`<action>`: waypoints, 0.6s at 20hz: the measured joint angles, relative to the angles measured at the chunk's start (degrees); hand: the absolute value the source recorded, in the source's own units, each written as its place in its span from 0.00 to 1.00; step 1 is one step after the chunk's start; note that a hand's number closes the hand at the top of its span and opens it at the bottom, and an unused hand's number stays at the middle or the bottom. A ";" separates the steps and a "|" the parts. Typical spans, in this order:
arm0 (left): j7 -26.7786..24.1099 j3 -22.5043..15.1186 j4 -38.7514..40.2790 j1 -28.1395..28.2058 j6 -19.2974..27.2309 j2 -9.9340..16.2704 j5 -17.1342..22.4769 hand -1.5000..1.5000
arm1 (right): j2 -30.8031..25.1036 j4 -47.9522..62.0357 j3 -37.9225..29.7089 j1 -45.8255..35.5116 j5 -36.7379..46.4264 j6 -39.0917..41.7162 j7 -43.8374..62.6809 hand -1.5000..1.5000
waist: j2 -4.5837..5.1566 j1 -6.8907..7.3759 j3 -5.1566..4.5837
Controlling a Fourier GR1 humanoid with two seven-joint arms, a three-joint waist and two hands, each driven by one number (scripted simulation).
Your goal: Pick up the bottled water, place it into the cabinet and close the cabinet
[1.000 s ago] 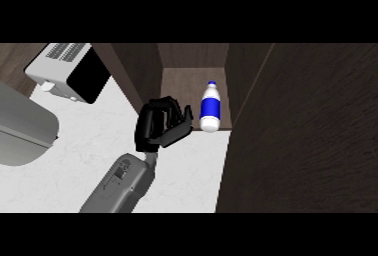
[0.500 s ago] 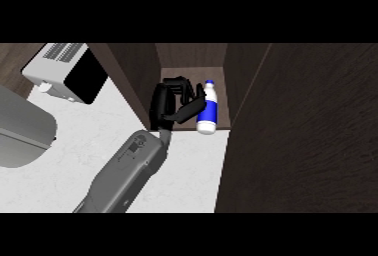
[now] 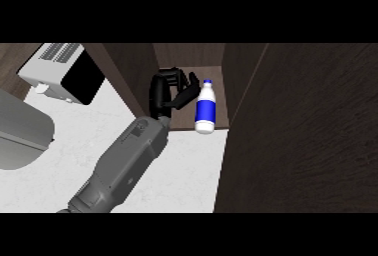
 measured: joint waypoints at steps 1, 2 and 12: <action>-0.41 0.30 1.74 -1.03 0.00 -0.02 0.02 1.00 | -0.05 0.23 -0.83 -0.20 -0.35 0.41 -0.18 0.00 | 0.02 0.05 0.00; -0.96 0.98 3.99 -2.33 0.03 -0.03 -0.02 1.00 | -0.09 0.24 -1.22 -0.47 -0.49 0.68 -0.12 0.00 | 0.11 -0.09 0.00; -7.30 4.45 19.38 -10.08 2.75 0.00 0.52 1.00 | 0.30 0.45 -0.58 1.10 -1.20 2.48 -2.47 0.00 | 0.55 -1.24 -0.02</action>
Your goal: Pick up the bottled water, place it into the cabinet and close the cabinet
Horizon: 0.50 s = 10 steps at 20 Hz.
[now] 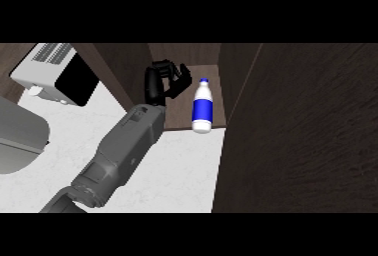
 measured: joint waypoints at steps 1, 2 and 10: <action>-0.88 0.29 1.25 -0.34 -0.36 -0.02 -0.08 1.00 | -0.02 0.04 -0.41 -0.41 -0.09 0.31 0.04 0.00 | 0.05 0.00 0.00; -1.48 0.55 2.64 -0.87 -0.38 0.21 -0.39 1.00 | -0.10 0.00 -0.31 -0.22 -0.14 0.56 -0.14 0.00 | 0.11 -0.15 0.00; -1.93 1.15 9.71 -6.01 0.93 -0.06 -2.03 0.00 | 0.34 0.23 0.12 0.49 -0.79 1.53 -0.97 0.00 | 0.30 -0.69 -0.01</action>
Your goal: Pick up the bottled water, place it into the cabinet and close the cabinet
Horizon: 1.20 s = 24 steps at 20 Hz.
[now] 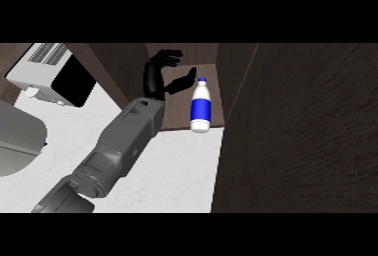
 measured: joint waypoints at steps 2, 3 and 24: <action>-0.43 0.79 0.80 -0.82 -0.53 0.07 0.18 0.00 | -0.28 -0.21 -0.47 0.49 -0.10 0.36 -0.35 0.00 | 0.06 -0.17 -0.01; -1.04 1.02 1.01 -0.77 -0.65 0.06 0.28 0.00 | -0.34 -0.23 -0.61 0.34 -0.12 0.48 -0.24 0.00 | 0.11 -0.30 -0.01; -5.39 4.27 0.13 -3.46 -17.04 0.12 1.31 0.00 | 0.57 -0.07 -3.08 1.59 -0.81 2.55 -1.86 0.00 | -0.07 0.21 -0.01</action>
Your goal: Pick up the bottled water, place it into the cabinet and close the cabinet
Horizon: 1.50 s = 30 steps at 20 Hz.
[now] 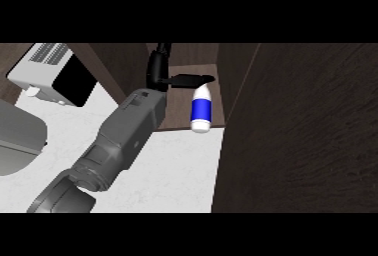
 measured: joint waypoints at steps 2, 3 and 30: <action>0.17 -0.42 -1.66 0.52 -2.75 -0.06 0.62 0.00 | 0.19 0.21 0.57 0.22 0.14 0.14 -0.06 0.00 | -0.23 0.15 0.01; -0.20 -0.75 -2.54 1.34 -3.94 -0.08 1.13 0.00 | 0.00 0.13 0.55 0.40 0.14 0.36 0.04 0.00 | -0.31 0.10 0.01; 14.27 -18.10 -61.73 44.76 -1.31 8.75 3.41 1.00 | -5.57 -0.26 4.50 -4.02 1.60 5.44 9.42 1.00 | -1.67 5.06 0.03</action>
